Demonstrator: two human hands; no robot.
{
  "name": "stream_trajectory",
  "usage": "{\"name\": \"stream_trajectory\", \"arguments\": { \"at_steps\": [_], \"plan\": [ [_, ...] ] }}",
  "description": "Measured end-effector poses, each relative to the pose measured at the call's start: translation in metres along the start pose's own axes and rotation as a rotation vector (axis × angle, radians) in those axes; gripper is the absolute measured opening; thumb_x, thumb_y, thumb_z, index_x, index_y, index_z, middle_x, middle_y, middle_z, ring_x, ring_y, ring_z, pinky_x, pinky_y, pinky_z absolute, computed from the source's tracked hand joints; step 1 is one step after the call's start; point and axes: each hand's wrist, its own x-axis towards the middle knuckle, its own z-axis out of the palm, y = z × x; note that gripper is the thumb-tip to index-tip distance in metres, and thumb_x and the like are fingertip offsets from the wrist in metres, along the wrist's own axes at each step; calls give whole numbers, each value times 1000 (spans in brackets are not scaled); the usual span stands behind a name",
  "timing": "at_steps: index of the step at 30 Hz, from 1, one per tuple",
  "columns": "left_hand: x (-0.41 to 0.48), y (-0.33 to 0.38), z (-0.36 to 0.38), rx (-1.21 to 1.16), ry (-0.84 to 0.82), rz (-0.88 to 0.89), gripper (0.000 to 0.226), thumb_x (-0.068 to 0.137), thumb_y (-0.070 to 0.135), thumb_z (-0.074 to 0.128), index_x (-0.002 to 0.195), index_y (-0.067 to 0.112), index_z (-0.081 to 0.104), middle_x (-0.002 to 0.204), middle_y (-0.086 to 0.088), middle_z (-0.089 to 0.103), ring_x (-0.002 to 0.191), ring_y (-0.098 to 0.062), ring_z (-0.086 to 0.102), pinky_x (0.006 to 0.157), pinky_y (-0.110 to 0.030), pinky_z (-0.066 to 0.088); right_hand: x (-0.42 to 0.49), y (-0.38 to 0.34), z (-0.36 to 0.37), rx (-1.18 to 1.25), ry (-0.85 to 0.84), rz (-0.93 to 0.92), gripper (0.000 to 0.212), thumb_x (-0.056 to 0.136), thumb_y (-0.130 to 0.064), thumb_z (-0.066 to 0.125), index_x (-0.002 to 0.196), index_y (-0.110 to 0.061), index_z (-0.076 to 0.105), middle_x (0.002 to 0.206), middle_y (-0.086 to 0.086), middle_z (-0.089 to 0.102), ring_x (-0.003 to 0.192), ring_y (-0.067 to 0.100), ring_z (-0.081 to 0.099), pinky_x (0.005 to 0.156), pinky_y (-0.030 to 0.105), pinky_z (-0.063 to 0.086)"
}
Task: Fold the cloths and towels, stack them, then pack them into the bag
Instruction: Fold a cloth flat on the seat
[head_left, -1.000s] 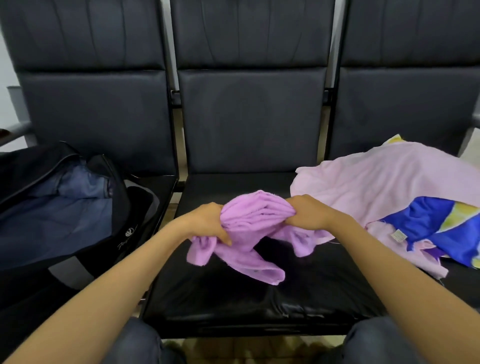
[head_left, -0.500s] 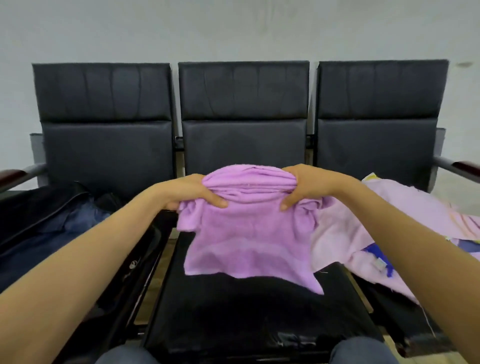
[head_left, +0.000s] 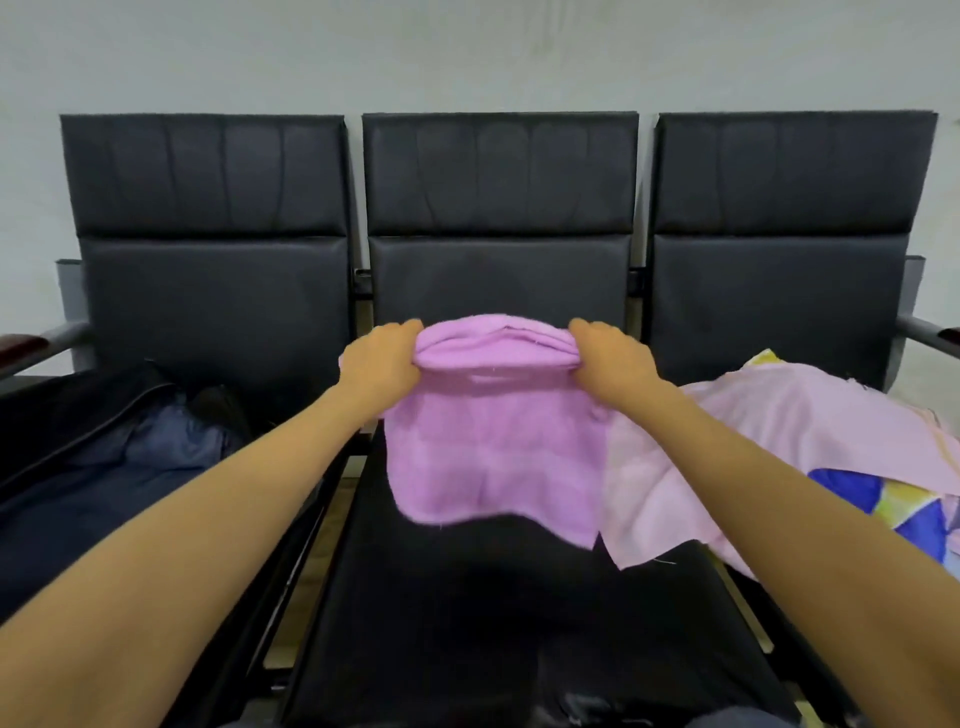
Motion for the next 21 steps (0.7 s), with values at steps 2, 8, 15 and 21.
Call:
{"name": "stream_trajectory", "arguments": {
  "at_steps": [2,8,15,21],
  "plan": [
    [5,-2,1,10,160,40,13,83,3,49,95,9,49,85,-6,50,71,-29,48,64,-36,35,7,-3,0,-46,160,-30,24,87,-5,48,111,-7,47,103,13,54,91,34,55,63,36,32],
    [-19,-16,43,33,108,56,11,82,9,58,90,12,51,84,-5,58,66,-23,51,63,-34,41,-13,-4,31,-126,98,-99,27,86,-10,54,112,-9,49,104,9,56,93,29,55,67,32,29],
    [-86,-31,135,-78,-705,-116,39,69,32,77,102,18,60,102,-2,66,90,-19,62,75,-29,51,-77,-3,104,-6,-771,-120,44,80,-22,73,120,-15,53,104,3,57,93,20,55,54,20,38],
    [-102,-36,147,-254,-1093,-124,55,57,54,83,98,24,62,110,6,66,103,-19,59,90,-29,49,-98,10,138,313,-1134,41,39,74,-37,80,103,-23,56,107,-8,57,94,11,53,64,17,41]
  ]
}}
